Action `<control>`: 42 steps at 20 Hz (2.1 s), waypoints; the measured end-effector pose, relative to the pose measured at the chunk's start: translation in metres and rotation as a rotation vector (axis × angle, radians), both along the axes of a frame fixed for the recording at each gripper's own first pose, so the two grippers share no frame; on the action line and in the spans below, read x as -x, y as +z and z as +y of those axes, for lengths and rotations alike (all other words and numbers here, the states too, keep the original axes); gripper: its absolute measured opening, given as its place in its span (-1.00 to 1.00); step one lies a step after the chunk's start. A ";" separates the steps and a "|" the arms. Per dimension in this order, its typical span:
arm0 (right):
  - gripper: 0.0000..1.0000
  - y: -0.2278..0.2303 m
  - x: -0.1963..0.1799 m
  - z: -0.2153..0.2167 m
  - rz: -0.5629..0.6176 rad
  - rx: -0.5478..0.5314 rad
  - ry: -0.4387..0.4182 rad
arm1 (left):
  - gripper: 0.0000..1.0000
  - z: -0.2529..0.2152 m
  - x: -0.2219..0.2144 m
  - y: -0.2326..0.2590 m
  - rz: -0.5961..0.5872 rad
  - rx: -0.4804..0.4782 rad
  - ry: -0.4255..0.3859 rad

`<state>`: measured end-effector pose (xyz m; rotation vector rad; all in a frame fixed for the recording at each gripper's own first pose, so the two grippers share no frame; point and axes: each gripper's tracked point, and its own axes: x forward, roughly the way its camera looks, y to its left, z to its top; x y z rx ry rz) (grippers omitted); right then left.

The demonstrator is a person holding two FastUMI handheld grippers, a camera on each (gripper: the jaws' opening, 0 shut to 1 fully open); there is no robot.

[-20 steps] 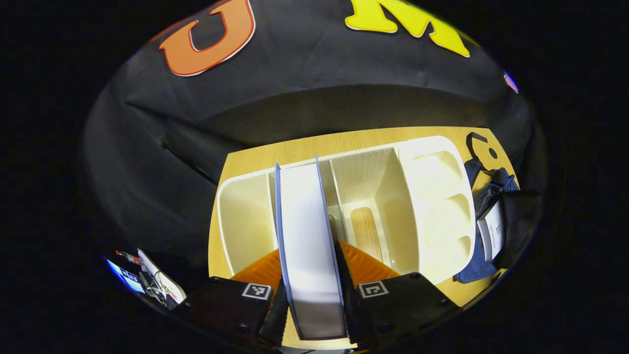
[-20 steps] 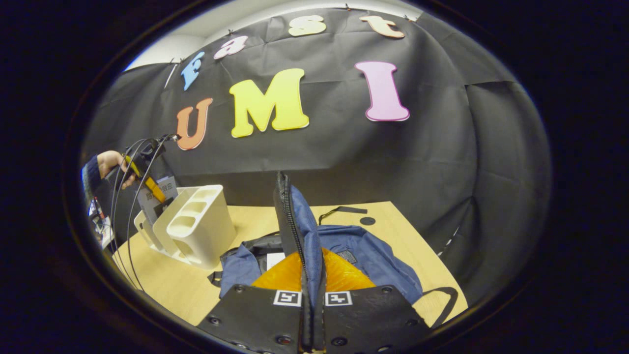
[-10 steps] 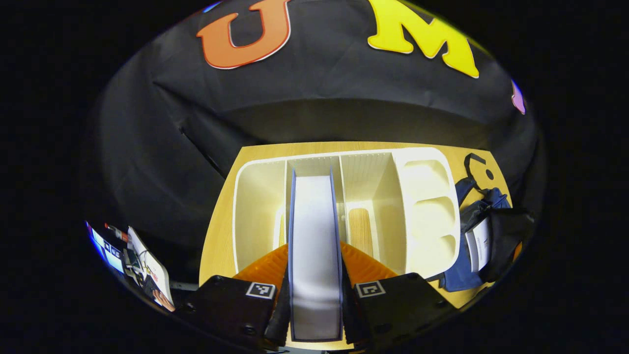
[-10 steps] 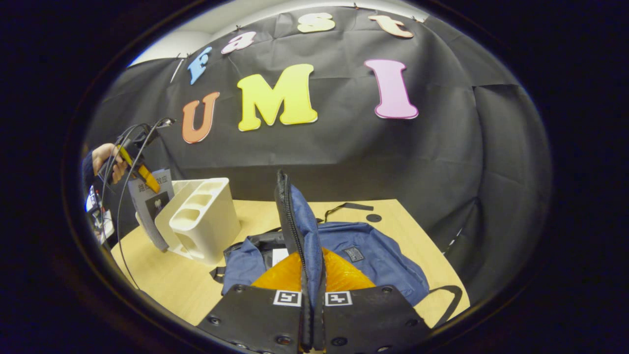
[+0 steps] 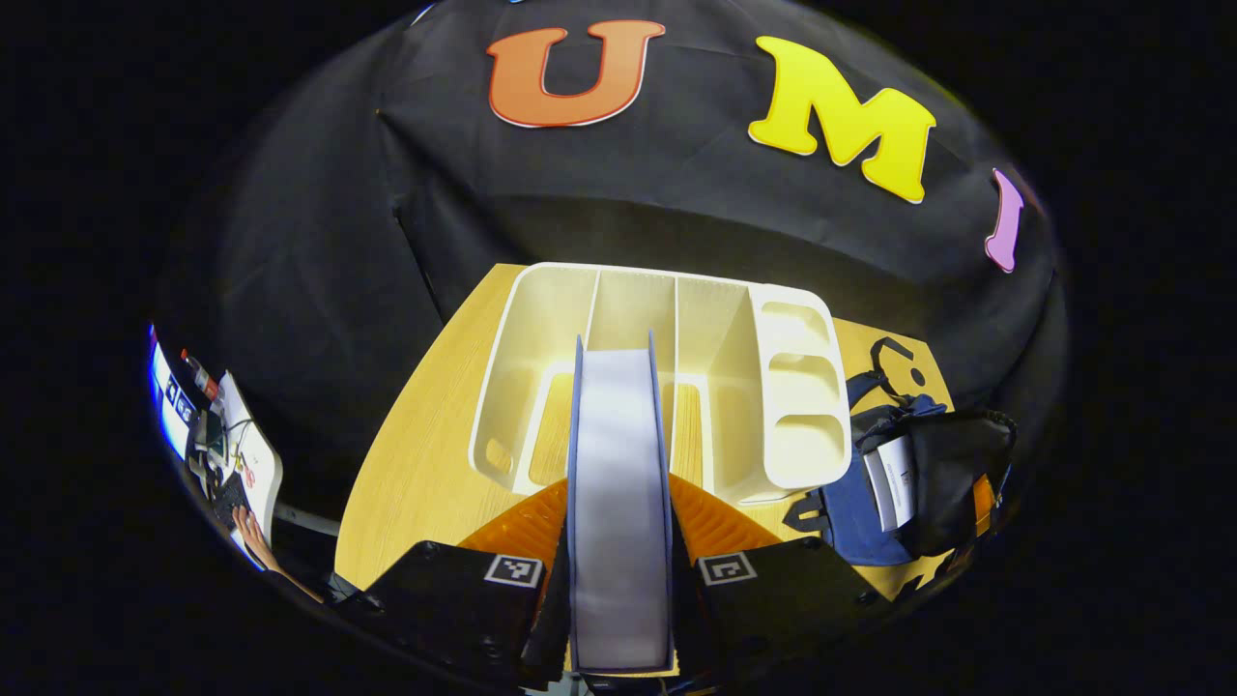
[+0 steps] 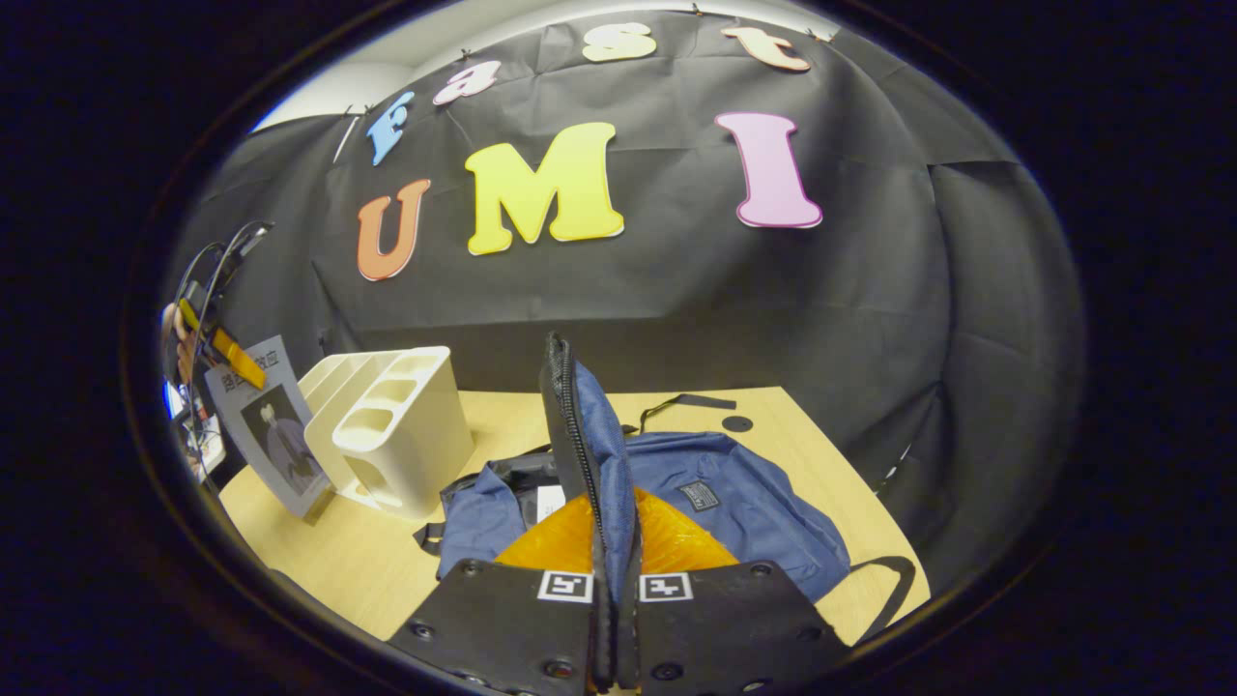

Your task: Open the schoolbag, grab two books from the bookshelf and put them into the schoolbag.

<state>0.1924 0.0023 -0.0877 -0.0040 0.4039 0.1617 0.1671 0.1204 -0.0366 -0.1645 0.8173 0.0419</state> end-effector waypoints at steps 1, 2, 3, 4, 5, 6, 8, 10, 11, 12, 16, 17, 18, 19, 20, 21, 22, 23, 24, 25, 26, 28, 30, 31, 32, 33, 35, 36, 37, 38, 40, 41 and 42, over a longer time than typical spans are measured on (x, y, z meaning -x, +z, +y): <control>-0.94 -0.001 0.001 0.000 0.004 0.003 -0.002 | -0.12 -0.002 0.008 -0.001 -0.013 0.038 0.000; -0.94 -0.001 0.001 0.000 0.010 0.007 -0.005 | -0.12 -0.002 0.016 -0.004 -0.026 0.068 0.009; -0.94 -0.003 0.001 0.001 0.015 0.010 -0.006 | -0.12 0.000 0.024 -0.007 -0.029 0.101 0.026; -0.89 -0.003 0.002 0.000 0.017 0.015 -0.009 | -0.12 0.001 0.035 -0.011 -0.029 0.133 0.039; -0.94 -0.002 0.003 0.000 0.017 0.017 -0.012 | -0.11 0.003 0.044 -0.015 -0.030 0.166 0.051; -0.94 -0.001 0.002 0.000 0.018 0.017 -0.015 | -0.13 0.002 0.052 -0.018 -0.032 0.206 0.061; -0.94 0.000 0.004 0.001 0.021 0.016 -0.019 | -0.11 -0.001 0.069 -0.022 -0.039 0.295 0.079; -0.94 0.000 0.006 0.002 0.023 0.024 -0.019 | -0.11 -0.007 0.081 -0.023 -0.057 0.373 0.089; -0.94 0.000 0.005 0.003 0.024 0.028 -0.017 | -0.11 -0.014 0.085 -0.025 -0.063 0.407 0.085; -0.94 0.001 0.006 0.003 0.025 0.033 -0.016 | -0.11 -0.021 0.088 -0.027 -0.066 0.436 0.079; -0.94 0.011 0.004 0.000 0.017 0.040 -0.009 | -0.12 -0.062 0.087 -0.025 -0.067 0.561 0.048; -0.89 0.012 0.004 0.000 0.017 0.036 -0.006 | -0.12 -0.076 0.084 -0.022 -0.071 0.588 0.034; -0.89 0.016 0.004 -0.003 0.012 0.026 -0.010 | -0.12 -0.090 0.080 -0.022 -0.070 0.615 0.017; -0.94 0.017 0.003 -0.005 0.012 0.026 -0.007 | -0.12 -0.106 0.076 -0.019 -0.067 0.639 -0.005; -0.94 0.019 0.002 -0.007 0.008 0.026 -0.003 | -0.12 -0.121 0.073 -0.019 -0.055 0.657 -0.029; -0.94 0.020 0.001 -0.010 0.003 0.022 -0.003 | -0.12 -0.136 0.069 -0.019 -0.044 0.669 -0.049; -0.94 0.020 -0.001 -0.013 0.003 0.016 0.001 | -0.12 -0.151 0.065 -0.018 -0.036 0.681 -0.066; -0.94 0.021 -0.001 -0.014 0.005 0.008 0.006 | -0.12 -0.165 0.061 -0.017 -0.032 0.697 -0.084; -0.94 0.021 -0.002 -0.017 0.008 0.001 0.008 | -0.12 -0.181 0.053 -0.014 -0.028 0.722 -0.099; -0.94 0.020 -0.003 -0.019 0.011 -0.007 0.009 | -0.12 -0.197 0.046 -0.011 -0.025 0.752 -0.112; -0.94 0.023 -0.004 -0.021 0.010 -0.015 0.008 | -0.13 -0.213 0.040 -0.007 -0.025 0.782 -0.127; -0.94 0.029 -0.005 -0.026 0.000 -0.021 0.003 | -0.12 -0.237 0.025 -0.002 -0.025 0.840 -0.136; -0.94 0.036 -0.005 -0.028 -0.016 -0.019 0.003 | -0.12 -0.254 0.007 -0.007 -0.025 0.852 -0.118; -0.95 0.038 -0.005 -0.027 -0.023 -0.016 0.006 | -0.12 -0.261 0.000 -0.011 -0.023 0.855 -0.107; -0.95 0.041 -0.005 -0.027 -0.029 -0.014 0.010 | -0.12 -0.268 -0.007 -0.015 -0.021 0.860 -0.095; -0.95 0.043 -0.005 -0.027 -0.036 -0.007 0.009 | -0.12 -0.273 -0.012 -0.017 -0.025 0.863 -0.077; -1.00 0.044 -0.003 -0.027 -0.043 0.006 0.013 | -0.12 -0.280 -0.024 -0.021 -0.052 0.862 -0.050; -0.95 0.044 -0.003 -0.027 -0.046 0.007 0.013 | -0.11 -0.287 -0.026 -0.021 -0.066 0.865 -0.049; -0.95 0.045 -0.003 -0.026 -0.050 0.013 0.014 | -0.11 -0.294 -0.029 -0.022 -0.079 0.864 -0.047; -0.95 0.046 -0.003 -0.026 -0.054 0.018 0.015 | -0.11 -0.301 -0.032 -0.025 -0.091 0.860 -0.043; -0.94 0.047 -0.003 -0.023 -0.059 0.019 0.021 | -0.12 -0.316 -0.034 -0.030 -0.117 0.849 -0.043; -0.95 0.050 -0.003 -0.019 -0.067 0.019 0.027 | -0.12 -0.325 -0.033 -0.037 -0.116 0.837 -0.057; -1.00 0.054 -0.003 -0.017 -0.080 0.029 0.028 | -0.12 -0.333 -0.033 -0.039 -0.128 0.850 -0.058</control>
